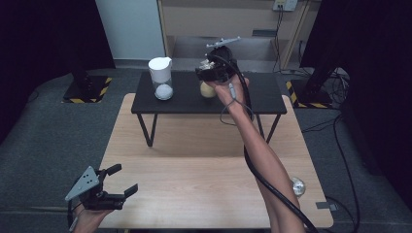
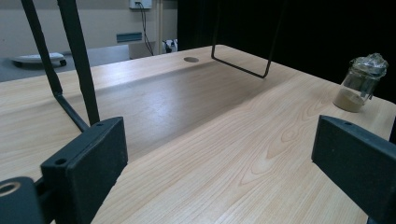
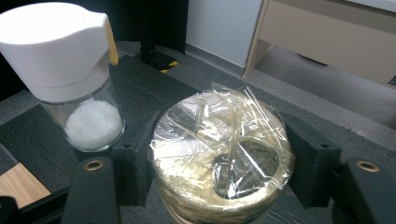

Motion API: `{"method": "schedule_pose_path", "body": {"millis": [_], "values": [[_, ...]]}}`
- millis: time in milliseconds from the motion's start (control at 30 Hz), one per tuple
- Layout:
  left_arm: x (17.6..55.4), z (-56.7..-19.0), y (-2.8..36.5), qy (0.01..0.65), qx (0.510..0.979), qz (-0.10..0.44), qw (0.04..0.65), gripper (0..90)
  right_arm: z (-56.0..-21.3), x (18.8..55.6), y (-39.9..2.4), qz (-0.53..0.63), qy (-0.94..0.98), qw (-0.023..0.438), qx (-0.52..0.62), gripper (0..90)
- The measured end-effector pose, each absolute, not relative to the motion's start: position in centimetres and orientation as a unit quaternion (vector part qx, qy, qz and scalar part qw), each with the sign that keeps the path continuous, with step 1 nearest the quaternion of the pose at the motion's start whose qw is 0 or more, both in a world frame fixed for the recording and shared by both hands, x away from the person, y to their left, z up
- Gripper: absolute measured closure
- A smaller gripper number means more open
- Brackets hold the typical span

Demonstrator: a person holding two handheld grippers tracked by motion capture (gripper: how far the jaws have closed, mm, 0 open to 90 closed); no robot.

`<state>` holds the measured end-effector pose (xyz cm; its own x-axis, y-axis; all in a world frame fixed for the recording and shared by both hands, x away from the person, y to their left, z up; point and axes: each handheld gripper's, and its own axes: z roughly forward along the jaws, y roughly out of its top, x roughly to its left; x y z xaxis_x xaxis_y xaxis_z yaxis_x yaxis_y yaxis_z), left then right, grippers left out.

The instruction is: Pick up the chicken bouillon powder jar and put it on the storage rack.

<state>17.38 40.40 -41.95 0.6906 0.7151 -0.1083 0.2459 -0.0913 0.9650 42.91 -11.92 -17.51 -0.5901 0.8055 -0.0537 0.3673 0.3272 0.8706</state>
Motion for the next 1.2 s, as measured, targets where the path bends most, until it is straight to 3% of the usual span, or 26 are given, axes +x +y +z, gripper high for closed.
{"method": "schedule_pose_path", "body": {"millis": [1200], "values": [[17.4,-41.9,40.4,0.337,0.712,0.202,0.582,2.6,-19.5,43.7,-13.2,0.450,0.768,0.226,0.396,34.9]]}}
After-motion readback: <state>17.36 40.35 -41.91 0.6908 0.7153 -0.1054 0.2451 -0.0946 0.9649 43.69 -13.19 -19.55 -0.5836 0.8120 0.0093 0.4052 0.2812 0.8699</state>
